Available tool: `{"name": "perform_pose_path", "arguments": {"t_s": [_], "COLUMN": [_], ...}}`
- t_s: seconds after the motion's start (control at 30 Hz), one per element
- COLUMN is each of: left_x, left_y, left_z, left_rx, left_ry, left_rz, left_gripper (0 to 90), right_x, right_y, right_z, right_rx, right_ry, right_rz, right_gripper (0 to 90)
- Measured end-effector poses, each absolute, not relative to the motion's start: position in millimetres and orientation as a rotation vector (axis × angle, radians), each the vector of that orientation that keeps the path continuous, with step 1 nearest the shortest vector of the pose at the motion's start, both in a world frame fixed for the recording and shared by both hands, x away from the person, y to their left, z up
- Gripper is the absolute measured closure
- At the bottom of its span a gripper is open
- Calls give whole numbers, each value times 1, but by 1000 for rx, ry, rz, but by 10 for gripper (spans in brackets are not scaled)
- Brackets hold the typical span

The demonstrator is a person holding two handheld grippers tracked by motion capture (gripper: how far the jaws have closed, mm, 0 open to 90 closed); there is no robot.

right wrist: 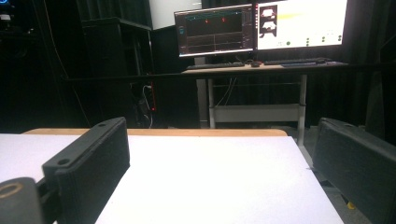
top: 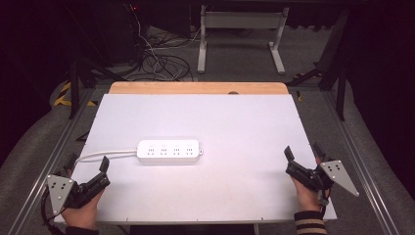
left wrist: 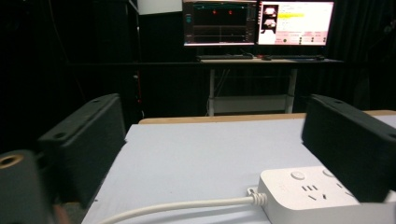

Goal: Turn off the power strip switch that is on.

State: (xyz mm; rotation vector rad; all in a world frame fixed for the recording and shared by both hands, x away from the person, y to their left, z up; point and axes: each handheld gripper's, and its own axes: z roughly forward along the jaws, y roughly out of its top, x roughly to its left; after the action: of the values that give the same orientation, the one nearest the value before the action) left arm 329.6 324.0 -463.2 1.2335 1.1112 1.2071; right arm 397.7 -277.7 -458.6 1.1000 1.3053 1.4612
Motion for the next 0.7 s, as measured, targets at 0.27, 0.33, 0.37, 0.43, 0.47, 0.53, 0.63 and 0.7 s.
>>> {"name": "perform_pose_path", "arguments": {"t_s": [0.27, 0.33, 0.37, 0.43, 0.47, 0.53, 0.63, 0.7], "left_x": [328, 327, 327, 328, 329, 331, 337, 343], "left_y": [324, 324, 324, 326, 327, 331, 329, 327], "left_z": [-461, -456, -454, -449, -446, -443, -439, -434], "left_rx": [1273, 1292, 1300, 1318, 1312, 1318, 1386, 1407], "left_ry": [1107, 1148, 1171, 1196, 1218, 1243, 1220, 1213], "left_rz": [1162, 1115, 1102, 1065, 1032, 981, 1004, 1001], "left_gripper": [556, 736, 815, 900, 900, 900, 900, 900], "right_x": [397, 397, 397, 397, 396, 396, 396, 396], "right_y": [-278, -278, -278, -278, -277, -277, -277, -277], "right_z": [-458, -458, -458, -458, -458, -458, -459, -459], "right_rx": [1097, 1097, 1097, 1097, 1096, 1094, 1089, 1089], "right_ry": [1304, 1304, 1304, 1306, 1307, 1310, 1320, 1323], "right_rz": [1463, 1464, 1465, 1464, 1464, 1465, 1463, 1460], "right_gripper": [48, 49, 49, 50, 50, 51, 52, 53]}}
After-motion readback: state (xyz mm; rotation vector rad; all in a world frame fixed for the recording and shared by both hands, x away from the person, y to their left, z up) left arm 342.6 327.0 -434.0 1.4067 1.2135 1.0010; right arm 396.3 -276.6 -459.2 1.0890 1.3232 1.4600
